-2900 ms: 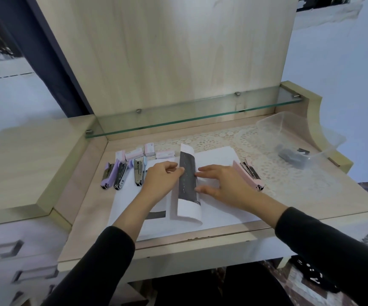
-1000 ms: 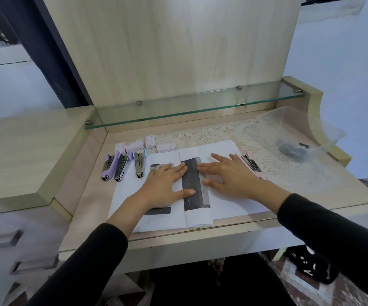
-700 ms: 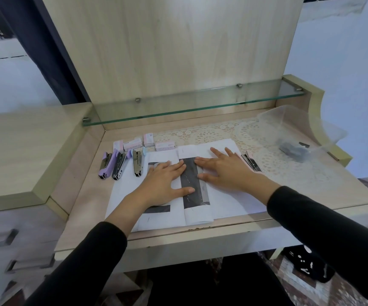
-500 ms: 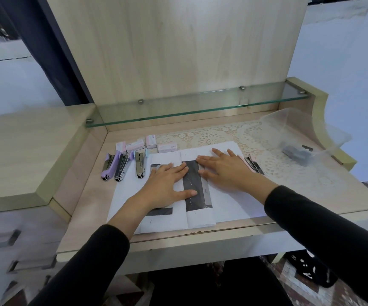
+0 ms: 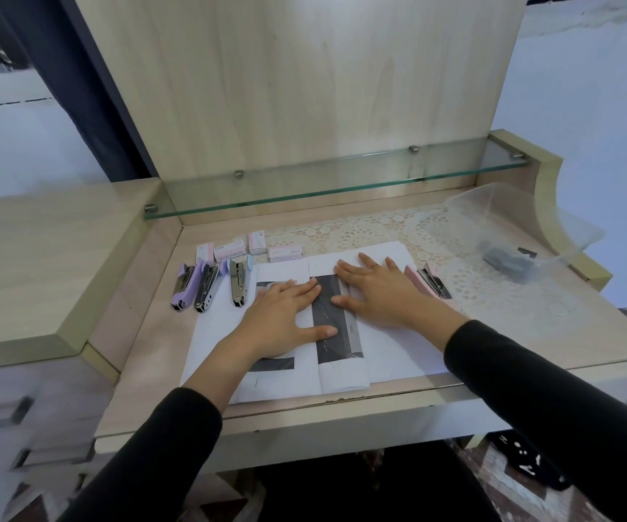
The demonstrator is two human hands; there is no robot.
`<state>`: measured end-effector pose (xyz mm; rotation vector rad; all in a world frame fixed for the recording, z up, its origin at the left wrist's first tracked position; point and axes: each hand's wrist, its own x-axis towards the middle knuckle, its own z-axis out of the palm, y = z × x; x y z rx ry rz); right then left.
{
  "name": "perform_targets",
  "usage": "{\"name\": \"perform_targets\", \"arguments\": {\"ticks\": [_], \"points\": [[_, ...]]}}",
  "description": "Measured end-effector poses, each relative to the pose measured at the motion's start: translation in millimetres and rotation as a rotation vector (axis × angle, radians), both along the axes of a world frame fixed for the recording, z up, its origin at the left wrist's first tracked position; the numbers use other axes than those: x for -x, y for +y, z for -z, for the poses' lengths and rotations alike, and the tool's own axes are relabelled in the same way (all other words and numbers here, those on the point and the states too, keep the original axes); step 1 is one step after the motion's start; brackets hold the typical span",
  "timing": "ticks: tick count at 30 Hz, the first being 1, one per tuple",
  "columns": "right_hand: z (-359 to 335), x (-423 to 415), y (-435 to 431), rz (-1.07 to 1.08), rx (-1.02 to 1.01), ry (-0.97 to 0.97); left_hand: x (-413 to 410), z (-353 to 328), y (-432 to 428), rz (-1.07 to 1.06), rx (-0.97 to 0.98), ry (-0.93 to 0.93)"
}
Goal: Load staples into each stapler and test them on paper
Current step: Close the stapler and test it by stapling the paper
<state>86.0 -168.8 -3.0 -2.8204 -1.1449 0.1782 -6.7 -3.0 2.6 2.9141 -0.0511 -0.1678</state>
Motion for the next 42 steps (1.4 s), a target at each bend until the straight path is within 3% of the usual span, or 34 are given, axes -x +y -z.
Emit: {"name": "perform_targets", "arguments": {"ticks": [15, 18, 20, 23, 27, 31, 36, 42], "points": [[-14.4, 47.2, -46.4, -0.082, 0.027, 0.128, -0.8, 1.0, 2.0, 0.017, -0.027, 0.002], [-24.1, 48.0, -49.4, 0.060, -0.289, 0.150, -1.1, -0.5, 2.8, 0.029, -0.033, -0.037], [-32.4, 40.4, -55.1, 0.204, -0.452, -0.039, -0.2, -2.7, 3.6, 0.023, -0.015, -0.084], [-38.3, 21.2, -69.9, 0.427, -0.378, -0.208, -3.5, -8.0, 2.8, -0.042, 0.131, -0.165], [-24.0, 11.8, -81.0, 0.554, -0.210, -0.124, -18.8, -12.6, -1.3, -0.009, 0.241, -0.314], [-11.7, 11.8, -82.9, 0.552, -0.285, -0.098, -32.3, -9.8, -0.4, -0.019, 0.247, -0.335], [-18.1, 6.5, -84.5, 0.449, -0.522, -0.041, -45.0, -7.6, 2.9, -0.038, 0.226, -0.185], [-29.6, -0.5, -75.9, 0.255, -0.543, 0.062, -57.4, -9.6, 8.0, -0.008, 0.242, -0.106]]}}
